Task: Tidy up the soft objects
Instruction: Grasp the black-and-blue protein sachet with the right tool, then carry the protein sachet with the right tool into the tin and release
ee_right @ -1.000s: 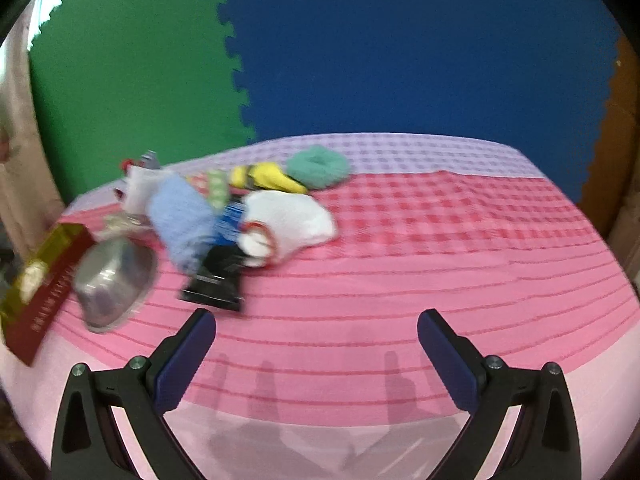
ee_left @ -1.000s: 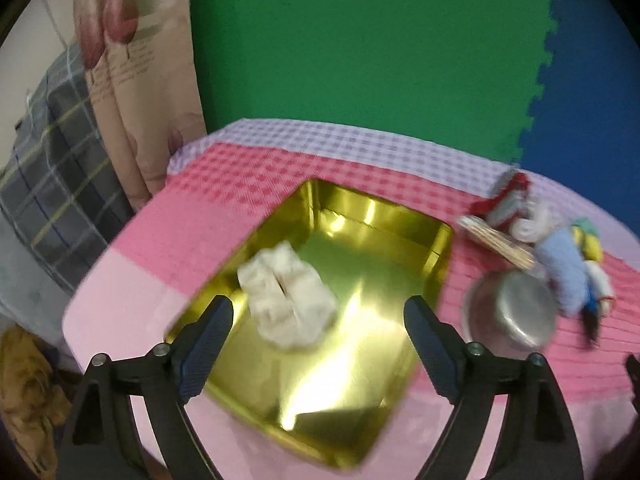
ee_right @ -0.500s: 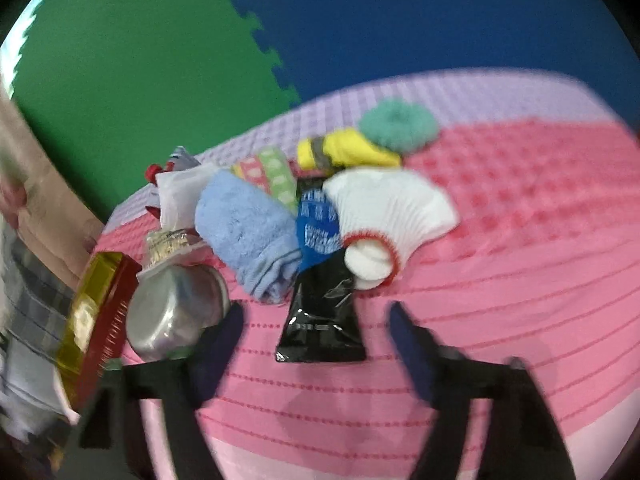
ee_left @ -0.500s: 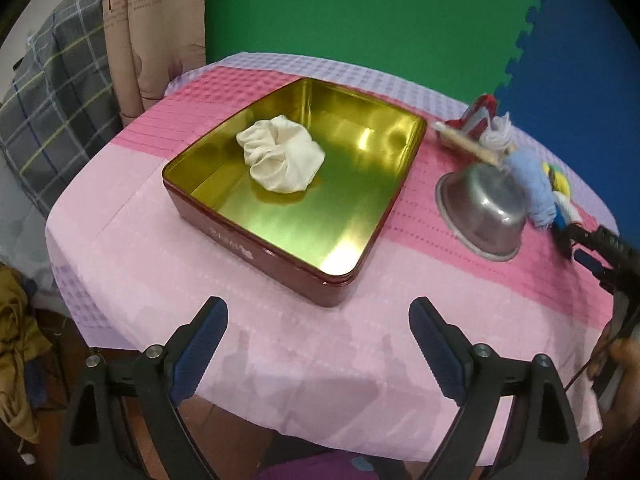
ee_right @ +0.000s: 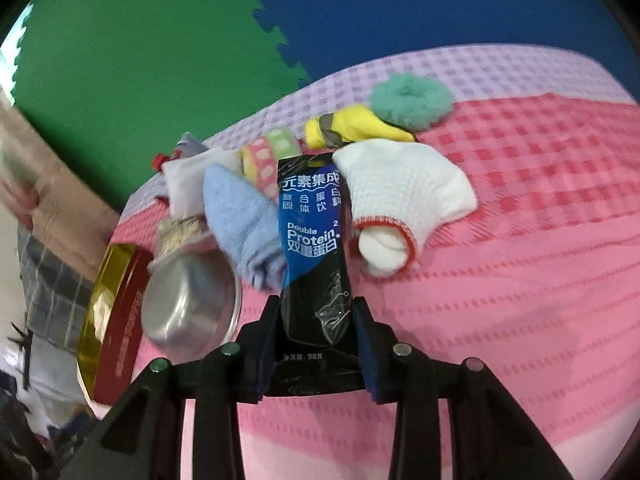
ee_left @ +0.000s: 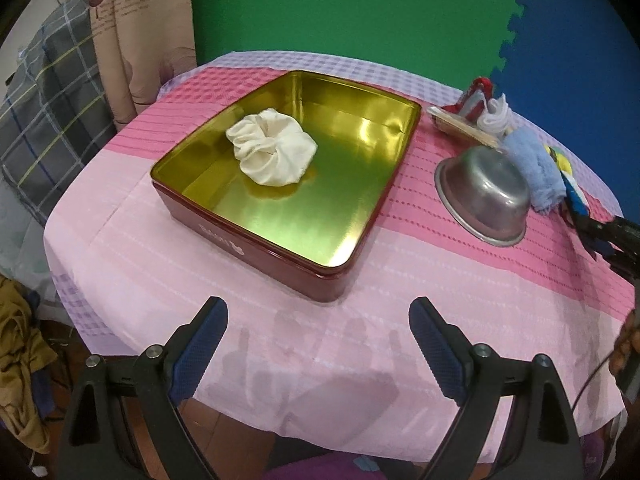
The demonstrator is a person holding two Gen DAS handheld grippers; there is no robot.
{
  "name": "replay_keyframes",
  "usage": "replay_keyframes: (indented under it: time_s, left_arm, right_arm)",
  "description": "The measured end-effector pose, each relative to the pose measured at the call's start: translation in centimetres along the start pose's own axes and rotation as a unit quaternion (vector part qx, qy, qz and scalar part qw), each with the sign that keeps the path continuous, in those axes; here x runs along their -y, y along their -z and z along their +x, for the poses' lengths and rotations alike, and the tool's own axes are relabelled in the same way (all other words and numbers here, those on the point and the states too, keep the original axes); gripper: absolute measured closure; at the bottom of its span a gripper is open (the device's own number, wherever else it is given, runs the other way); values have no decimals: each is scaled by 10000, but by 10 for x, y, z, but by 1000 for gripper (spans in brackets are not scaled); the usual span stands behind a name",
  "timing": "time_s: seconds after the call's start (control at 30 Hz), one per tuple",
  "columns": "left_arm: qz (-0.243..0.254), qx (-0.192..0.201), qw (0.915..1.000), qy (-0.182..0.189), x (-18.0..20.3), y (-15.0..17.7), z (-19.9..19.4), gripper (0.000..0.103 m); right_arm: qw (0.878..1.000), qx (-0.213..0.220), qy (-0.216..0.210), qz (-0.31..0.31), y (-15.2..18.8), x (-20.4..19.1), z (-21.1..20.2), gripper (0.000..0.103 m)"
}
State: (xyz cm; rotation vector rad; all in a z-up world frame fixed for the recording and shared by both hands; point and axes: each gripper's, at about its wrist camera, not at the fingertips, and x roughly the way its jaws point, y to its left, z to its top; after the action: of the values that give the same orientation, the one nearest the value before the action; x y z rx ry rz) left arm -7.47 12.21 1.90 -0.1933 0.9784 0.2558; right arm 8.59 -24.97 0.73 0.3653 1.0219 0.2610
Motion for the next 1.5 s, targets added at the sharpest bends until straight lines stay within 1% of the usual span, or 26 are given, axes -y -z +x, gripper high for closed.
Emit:
replay_keyframes:
  time_s: [0.03, 0.1, 0.17, 0.23, 0.3, 0.37, 0.43, 0.53, 0.6, 0.73, 0.8, 0.9, 0.97, 1.07, 1.17, 1.27, 1.43, 1.5]
  left_arm:
    - [29, -19, 10000, -2, 2, 1, 1, 13]
    - [117, -51, 9999, 9, 6, 3, 1, 13]
    - [179, -22, 9998, -7, 9, 3, -1, 13]
    - [222, 44, 9997, -23, 11, 4, -3, 13]
    - [262, 102, 9996, -33, 12, 3, -7, 13]
    - [284, 148, 9995, -76, 12, 2, -9, 13]
    - [282, 181, 9993, -133, 10, 1, -11, 13]
    - [235, 143, 9995, -131, 5, -2, -12, 13]
    - [182, 108, 9997, -149, 1, -4, -12, 13]
    - [64, 14, 9998, -204, -8, -7, -10, 13]
    - [-17, 56, 9996, -274, -13, -8, -11, 13]
    - [-83, 101, 9991, -409, -20, -10, -10, 13]
    - [-146, 73, 9990, -411, -25, -12, -8, 13]
    - [-223, 27, 9992, -334, -31, -14, -6, 12]
    - [-206, -8, 9991, -364, -32, -14, -4, 12]
    - [-205, -54, 9991, -372, -33, -15, -1, 12]
    - [-230, -145, 9989, -382, -34, -15, 3, 12]
    - [-222, -175, 9988, -400, -34, -14, 4, 12]
  right_arm:
    - [10000, -11, -51, 12, 2, 2, -7, 68]
    - [9995, -41, -287, 143, 10, 3, -23, 68]
    - [9988, 18, -442, 200, 16, 2, -39, 68]
    - [9973, 95, -681, 245, 18, -5, -55, 68]
    - [9965, 120, -810, 152, 16, -18, -64, 68]
    - [9950, 73, -999, 27, 11, -38, -67, 68]
    - [9929, 32, -1171, -183, 5, -66, -66, 68]
    - [9894, -146, -1371, -466, -3, -108, -50, 68]
    - [9853, -349, -1518, -699, -10, -142, -33, 68]
    - [9785, -581, -1548, -1230, -15, -204, 2, 68]
    - [9743, -756, -1488, -1510, -15, -232, 26, 68]
    - [9685, -1029, -1417, -1771, -13, -257, 59, 68]
    - [9650, -1191, -1343, -1910, -8, -271, 77, 68]
    - [9604, -1336, -1207, -2128, 2, -285, 95, 68]
    - [9569, -1401, -1073, -2306, 11, -299, 111, 68]
    - [9537, -1444, -831, -2502, 15, -307, 127, 68]
    - [9503, -1526, -624, -2640, 18, -310, 145, 68]
    - [9480, -1465, -508, -2780, 22, -314, 147, 67]
